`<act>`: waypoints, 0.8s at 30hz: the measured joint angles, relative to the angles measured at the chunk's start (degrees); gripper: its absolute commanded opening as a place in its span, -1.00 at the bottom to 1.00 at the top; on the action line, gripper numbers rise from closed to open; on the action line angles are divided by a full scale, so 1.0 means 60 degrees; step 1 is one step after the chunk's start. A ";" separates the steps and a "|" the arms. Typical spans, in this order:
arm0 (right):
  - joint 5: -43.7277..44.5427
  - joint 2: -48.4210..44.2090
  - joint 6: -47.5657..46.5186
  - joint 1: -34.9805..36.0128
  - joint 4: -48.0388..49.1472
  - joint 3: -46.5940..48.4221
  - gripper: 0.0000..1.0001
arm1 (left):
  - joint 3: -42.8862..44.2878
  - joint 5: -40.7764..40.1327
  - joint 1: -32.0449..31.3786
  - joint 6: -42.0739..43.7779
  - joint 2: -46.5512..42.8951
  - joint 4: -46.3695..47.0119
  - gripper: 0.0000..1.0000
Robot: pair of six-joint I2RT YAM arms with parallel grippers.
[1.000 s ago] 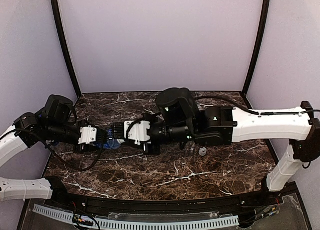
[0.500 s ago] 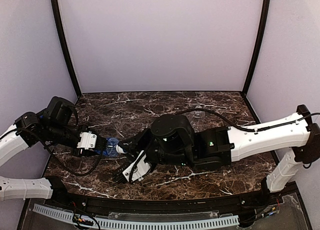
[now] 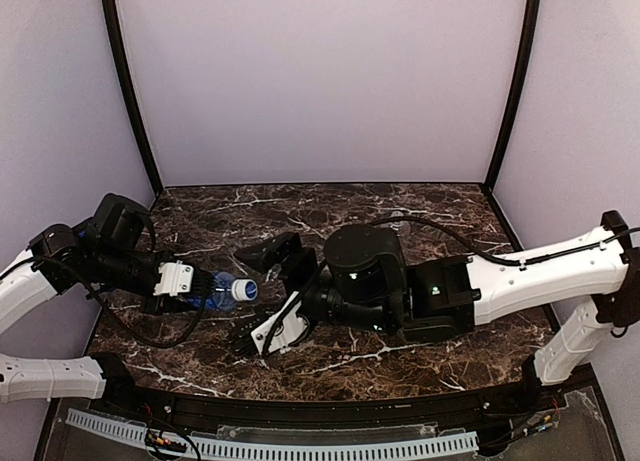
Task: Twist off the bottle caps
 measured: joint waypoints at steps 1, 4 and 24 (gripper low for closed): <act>0.0007 -0.0102 0.0146 0.0000 0.0025 -0.0055 0.97 | 0.0000 -0.0025 0.0000 -0.0120 0.0000 0.0033 -0.27; -0.0015 -0.0506 0.0918 -0.0004 0.0000 -0.0182 0.97 | 0.0007 -0.0291 0.0015 -0.0568 -0.0004 0.0401 -0.27; -0.5289 0.0758 1.6965 -0.3814 -0.1818 0.3326 0.81 | -0.0339 -0.2641 0.0036 -0.1450 -0.0011 0.3268 -0.28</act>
